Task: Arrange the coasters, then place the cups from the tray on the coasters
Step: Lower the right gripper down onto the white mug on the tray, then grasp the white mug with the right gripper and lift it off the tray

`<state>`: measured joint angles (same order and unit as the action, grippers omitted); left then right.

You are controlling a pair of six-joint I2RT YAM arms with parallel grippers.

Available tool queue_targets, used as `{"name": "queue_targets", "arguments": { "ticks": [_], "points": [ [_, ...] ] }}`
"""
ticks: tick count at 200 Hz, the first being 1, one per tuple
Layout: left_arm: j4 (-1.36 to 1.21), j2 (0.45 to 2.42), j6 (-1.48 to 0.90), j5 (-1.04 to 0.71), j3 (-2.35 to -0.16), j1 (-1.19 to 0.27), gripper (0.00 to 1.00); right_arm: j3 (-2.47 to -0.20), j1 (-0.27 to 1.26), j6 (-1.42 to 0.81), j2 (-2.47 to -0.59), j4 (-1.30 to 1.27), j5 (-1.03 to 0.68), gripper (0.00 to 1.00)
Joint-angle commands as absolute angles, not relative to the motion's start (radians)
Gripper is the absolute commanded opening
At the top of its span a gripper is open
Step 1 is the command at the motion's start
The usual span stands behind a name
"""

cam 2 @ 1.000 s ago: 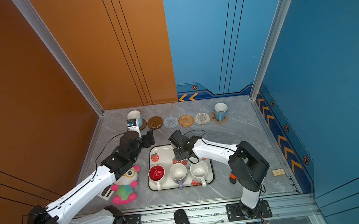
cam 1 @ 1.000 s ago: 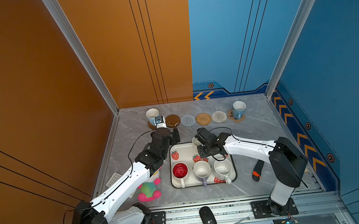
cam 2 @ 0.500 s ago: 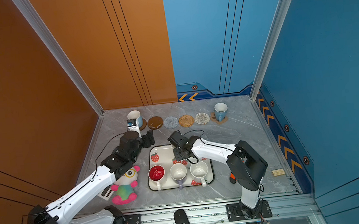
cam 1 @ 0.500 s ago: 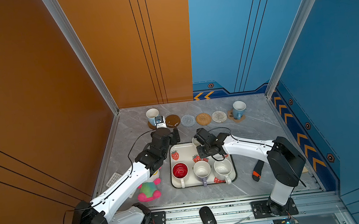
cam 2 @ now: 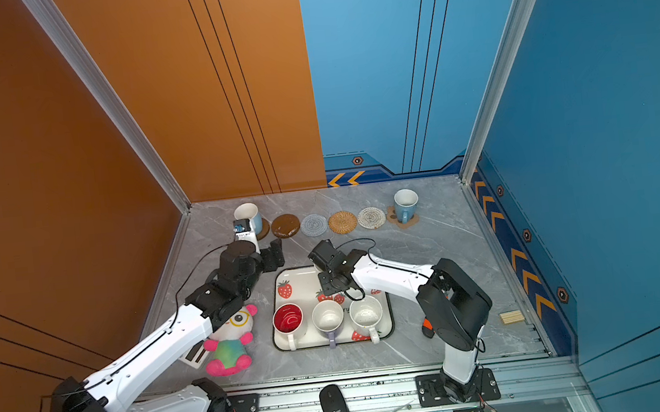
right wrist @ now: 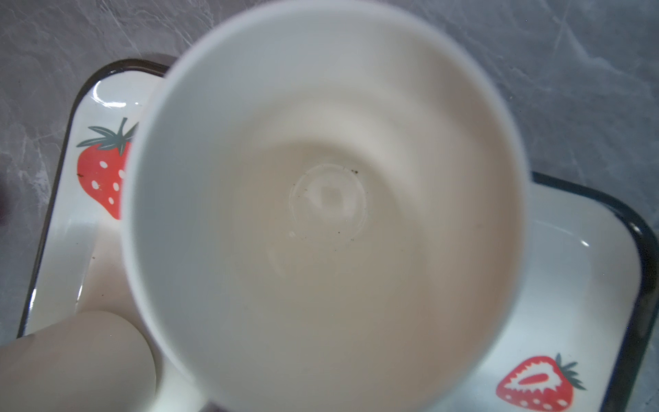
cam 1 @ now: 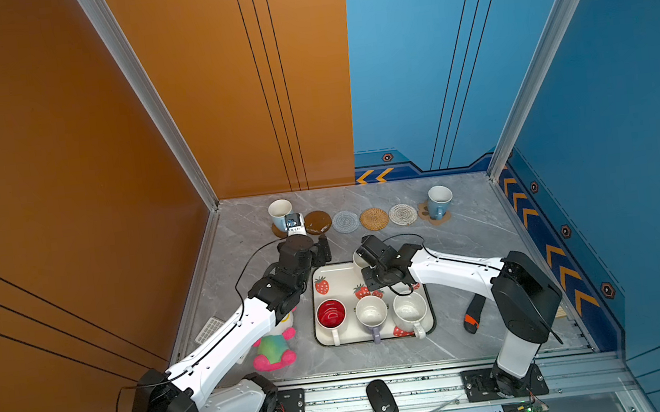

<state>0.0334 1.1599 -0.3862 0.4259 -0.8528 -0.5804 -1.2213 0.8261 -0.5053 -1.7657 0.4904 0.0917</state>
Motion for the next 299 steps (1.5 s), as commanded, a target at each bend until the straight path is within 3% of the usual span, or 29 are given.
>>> {"name": "queue_targets", "arguments": {
  "ticks": [1, 299],
  "points": [
    [0.029, 1.155, -0.396, 0.412, -0.844, -0.569, 0.85, -1.244, 0.834, -0.514, -1.778, 0.523, 0.11, 0.0],
    [0.033, 1.137, -0.399, 0.415, -0.832, -0.569, 0.85, -1.241, 0.846, -0.462, -1.637, 0.543, 0.272, 0.0]
  ]
}}
